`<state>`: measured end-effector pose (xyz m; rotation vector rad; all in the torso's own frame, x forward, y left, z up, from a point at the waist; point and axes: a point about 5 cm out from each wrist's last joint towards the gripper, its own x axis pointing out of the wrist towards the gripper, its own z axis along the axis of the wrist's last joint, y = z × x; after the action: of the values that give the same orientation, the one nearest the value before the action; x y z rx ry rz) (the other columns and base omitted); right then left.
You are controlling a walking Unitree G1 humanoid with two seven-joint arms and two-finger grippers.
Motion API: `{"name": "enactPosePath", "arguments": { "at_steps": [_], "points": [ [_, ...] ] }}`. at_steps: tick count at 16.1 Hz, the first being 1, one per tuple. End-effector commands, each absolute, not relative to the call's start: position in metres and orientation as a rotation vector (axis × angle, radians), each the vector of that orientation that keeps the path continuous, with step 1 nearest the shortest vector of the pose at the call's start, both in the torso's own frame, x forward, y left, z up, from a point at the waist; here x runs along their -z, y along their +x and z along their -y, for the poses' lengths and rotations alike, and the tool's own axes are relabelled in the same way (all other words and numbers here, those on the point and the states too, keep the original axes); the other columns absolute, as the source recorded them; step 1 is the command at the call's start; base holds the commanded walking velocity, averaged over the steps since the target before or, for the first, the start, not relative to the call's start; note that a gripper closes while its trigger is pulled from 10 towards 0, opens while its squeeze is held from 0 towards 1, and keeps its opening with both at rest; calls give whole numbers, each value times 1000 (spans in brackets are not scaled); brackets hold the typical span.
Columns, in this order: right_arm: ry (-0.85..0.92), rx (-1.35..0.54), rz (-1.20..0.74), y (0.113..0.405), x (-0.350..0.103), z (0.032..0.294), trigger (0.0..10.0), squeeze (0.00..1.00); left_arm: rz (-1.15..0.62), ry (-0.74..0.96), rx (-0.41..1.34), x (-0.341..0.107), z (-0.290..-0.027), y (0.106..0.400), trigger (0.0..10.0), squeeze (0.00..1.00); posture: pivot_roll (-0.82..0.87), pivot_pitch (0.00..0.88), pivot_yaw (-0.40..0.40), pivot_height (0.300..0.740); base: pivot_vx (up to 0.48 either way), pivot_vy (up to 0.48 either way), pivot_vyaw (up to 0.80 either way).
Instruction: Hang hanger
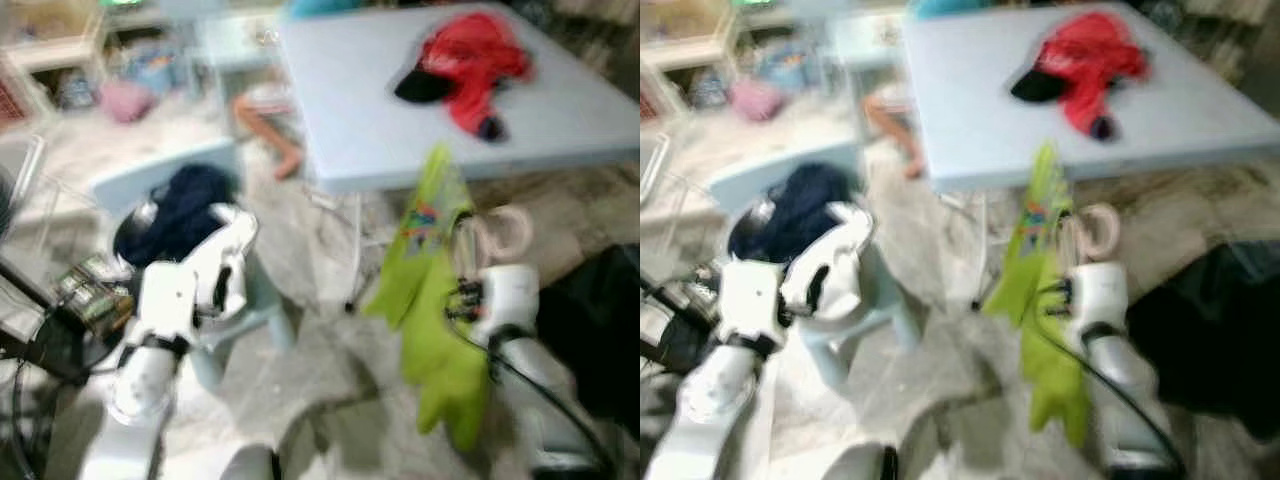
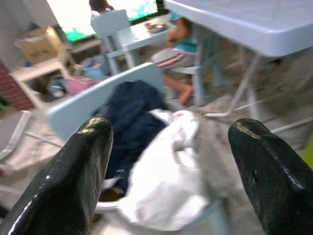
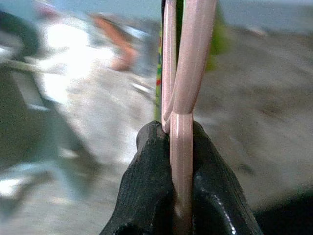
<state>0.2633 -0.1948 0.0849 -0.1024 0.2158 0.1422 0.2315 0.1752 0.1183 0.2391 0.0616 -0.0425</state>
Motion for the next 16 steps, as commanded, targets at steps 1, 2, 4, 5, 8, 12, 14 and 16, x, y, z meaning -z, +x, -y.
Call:
{"name": "enactPosePath", "arguments": {
  "at_steps": [1, 2, 4, 5, 8, 12, 14, 16],
  "points": [
    [-140, -227, -151, 265, -100, 193, 10000, 0, -53, 247, 61, -120, -171, 237, 10000, 0, 14, 60, -7, 740, 0, 0, 800],
    [-143, -263, -154, 265, -101, 192, 10000, 0, -59, 243, 66, -119, -171, 239, 10000, 0, 12, 60, -6, 740, 0, 0, 800],
    [-135, -289, -141, 267, -107, 195, 10000, 0, -87, 234, 81, -115, -168, 241, 10000, 0, 5, 67, -8, 740, 0, 0, 662],
    [-139, -284, -140, 268, -107, 195, 10000, 0, -102, 235, 88, -113, -165, 242, 10000, 0, 5, 67, -8, 740, 0, 0, 0],
    [-158, -308, -124, 267, -108, 189, 10000, 0, -89, 223, 126, -116, -155, 247, 10000, 0, 16, 77, 2, 740, 0, 0, 0],
    [-118, -303, -103, 258, -104, 181, 10000, 0, -95, 211, 135, -114, -156, 249, 10000, 0, 21, 64, 5, 740, 0, 0, 0],
    [-110, -352, -98, 254, -106, 176, 10000, 0, -110, 204, 154, -113, -154, 251, 10000, 0, 18, 57, 5, 740, 0, 0, 0],
    [-59, -568, -78, 253, -125, 165, 10000, 0, -132, 195, 184, -112, -152, 257, 10000, 0, 12, 54, 7, 740, 0, 0, 0]
  ]
}}
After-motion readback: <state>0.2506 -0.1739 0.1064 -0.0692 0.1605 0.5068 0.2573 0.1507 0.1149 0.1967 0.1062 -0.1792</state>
